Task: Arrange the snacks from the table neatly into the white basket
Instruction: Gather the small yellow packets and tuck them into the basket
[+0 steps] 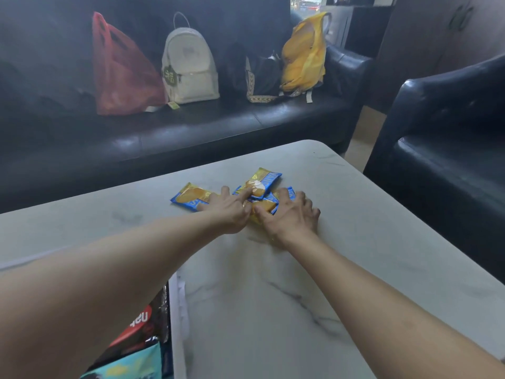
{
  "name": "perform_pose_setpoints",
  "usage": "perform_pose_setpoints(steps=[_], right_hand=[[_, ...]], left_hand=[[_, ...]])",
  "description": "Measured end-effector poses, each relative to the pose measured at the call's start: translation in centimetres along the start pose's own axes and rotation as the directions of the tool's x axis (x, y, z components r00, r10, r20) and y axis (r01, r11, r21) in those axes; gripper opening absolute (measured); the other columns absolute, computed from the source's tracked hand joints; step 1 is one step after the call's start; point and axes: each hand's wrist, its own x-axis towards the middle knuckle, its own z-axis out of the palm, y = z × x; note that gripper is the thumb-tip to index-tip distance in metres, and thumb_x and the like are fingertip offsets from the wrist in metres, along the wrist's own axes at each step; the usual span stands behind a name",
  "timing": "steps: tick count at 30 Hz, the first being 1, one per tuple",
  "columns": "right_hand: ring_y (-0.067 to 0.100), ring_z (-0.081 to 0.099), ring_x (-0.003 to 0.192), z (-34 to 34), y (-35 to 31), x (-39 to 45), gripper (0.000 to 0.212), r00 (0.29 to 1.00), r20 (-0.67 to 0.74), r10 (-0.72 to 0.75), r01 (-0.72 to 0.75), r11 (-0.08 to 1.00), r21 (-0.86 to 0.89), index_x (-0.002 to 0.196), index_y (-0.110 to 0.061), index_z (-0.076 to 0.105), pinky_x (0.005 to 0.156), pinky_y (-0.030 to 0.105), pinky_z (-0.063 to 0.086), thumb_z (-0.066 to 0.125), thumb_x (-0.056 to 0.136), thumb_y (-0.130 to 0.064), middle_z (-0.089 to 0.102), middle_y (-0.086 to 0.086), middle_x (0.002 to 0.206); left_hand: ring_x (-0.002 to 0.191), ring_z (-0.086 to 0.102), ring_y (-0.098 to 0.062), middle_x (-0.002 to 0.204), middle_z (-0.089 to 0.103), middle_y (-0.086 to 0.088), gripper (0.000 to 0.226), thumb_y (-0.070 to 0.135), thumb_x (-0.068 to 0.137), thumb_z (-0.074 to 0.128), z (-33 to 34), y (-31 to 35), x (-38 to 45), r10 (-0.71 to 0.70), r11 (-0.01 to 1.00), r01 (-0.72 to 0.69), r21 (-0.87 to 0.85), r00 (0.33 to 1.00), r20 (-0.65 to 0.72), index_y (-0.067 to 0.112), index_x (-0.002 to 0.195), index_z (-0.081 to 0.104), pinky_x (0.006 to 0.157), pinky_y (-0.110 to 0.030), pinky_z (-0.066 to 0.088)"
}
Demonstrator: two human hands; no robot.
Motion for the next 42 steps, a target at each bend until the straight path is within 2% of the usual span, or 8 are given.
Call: perform_pose_setpoints(steps=[3,6,10,18,25,31,38,42], right_hand=[[0.033,0.042,0.127,0.0,0.0,0.2,0.075,1.000,0.020,-0.009,0.009,1.000,-0.016,0.143,-0.025,0.041,0.103,0.045,0.033,0.044,0.087,-0.074,0.045,0.013,0.137],[0.034,0.043,0.126,-0.2,-0.1,0.0,0.070,1.000,0.031,-0.003,0.003,1.000,-0.010,0.141,-0.024,0.044,0.104,0.043,0.033,0.048,0.088,-0.069,0.046,0.014,0.135],[0.034,0.044,0.125,-0.7,0.4,-0.6,0.058,0.999,0.042,0.021,-0.023,0.998,0.052,0.139,-0.026,0.049,0.105,0.041,0.034,0.052,0.091,-0.058,0.047,0.014,0.133],[0.034,0.046,0.122,-2.2,2.4,-4.5,0.048,0.996,0.077,0.055,-0.061,0.995,0.082,0.133,-0.025,0.053,0.105,0.040,0.036,0.053,0.092,-0.050,0.048,0.014,0.129],[0.034,0.050,0.120,-3.9,4.0,-8.3,0.054,0.992,0.108,0.065,-0.072,0.995,0.063,0.126,-0.014,0.053,0.101,0.039,0.042,0.060,0.089,-0.052,0.051,0.013,0.128],[0.034,0.053,0.119,-5.0,4.9,-11.6,0.064,0.988,0.133,0.073,-0.093,0.985,0.145,0.123,-0.006,0.051,0.095,0.038,0.044,0.071,0.083,-0.052,0.056,0.015,0.126],[0.029,0.055,0.114,-6.0,6.1,-14.5,0.063,0.982,0.182,0.044,-0.082,0.976,0.203,0.112,-0.006,0.055,0.082,0.032,0.042,0.078,0.076,-0.052,0.060,0.012,0.117],[0.028,0.052,0.117,-6.4,6.5,-15.7,0.064,0.967,0.247,0.069,-0.131,0.962,0.241,0.119,-0.014,0.049,0.090,0.033,0.043,0.076,0.075,-0.052,0.052,0.010,0.124]], left_hand=[[0.134,0.031,-0.041,0.145,0.028,-0.010,0.053,0.051,0.100,0.025,0.1,0.4,-0.1,-0.002,1.000,0.002,-0.006,1.000,0.008,0.047,0.152,0.017,0.106,-0.067,0.027],[0.132,0.033,-0.041,0.143,0.029,-0.011,0.052,0.047,0.100,0.028,0.3,0.5,-0.5,0.017,1.000,-0.017,-0.019,1.000,0.000,0.042,0.151,0.021,0.107,-0.063,0.030],[0.124,0.040,-0.041,0.134,0.035,-0.014,0.044,0.033,0.099,0.034,0.5,0.4,-1.5,0.062,0.995,-0.065,-0.071,0.997,-0.043,0.031,0.143,0.036,0.106,-0.056,0.036],[0.124,0.040,-0.038,0.133,0.036,-0.012,0.042,0.027,0.096,0.040,1.1,0.8,-5.5,0.115,0.988,-0.112,-0.110,0.993,0.021,0.027,0.138,0.042,0.106,-0.054,0.037],[0.128,0.043,-0.035,0.134,0.043,-0.012,0.042,0.027,0.095,0.041,2.8,1.7,-10.8,0.146,0.975,-0.144,-0.168,0.989,-0.004,0.024,0.136,0.046,0.107,-0.049,0.039],[0.128,0.045,-0.033,0.135,0.044,-0.013,0.043,0.028,0.095,0.042,3.7,2.5,-15.7,0.138,0.969,-0.129,-0.211,0.990,0.028,0.019,0.137,0.044,0.108,-0.049,0.038],[0.120,0.049,-0.036,0.131,0.045,-0.016,0.037,0.028,0.095,0.041,4.7,3.6,-20.4,0.130,0.963,-0.122,-0.240,0.991,0.021,0.015,0.128,0.046,0.106,-0.051,0.038],[0.121,0.049,-0.033,0.130,0.048,-0.014,0.035,0.027,0.097,0.041,5.3,3.8,-22.2,0.103,0.937,-0.104,-0.333,0.994,-0.023,0.014,0.128,0.051,0.105,-0.047,0.039]])
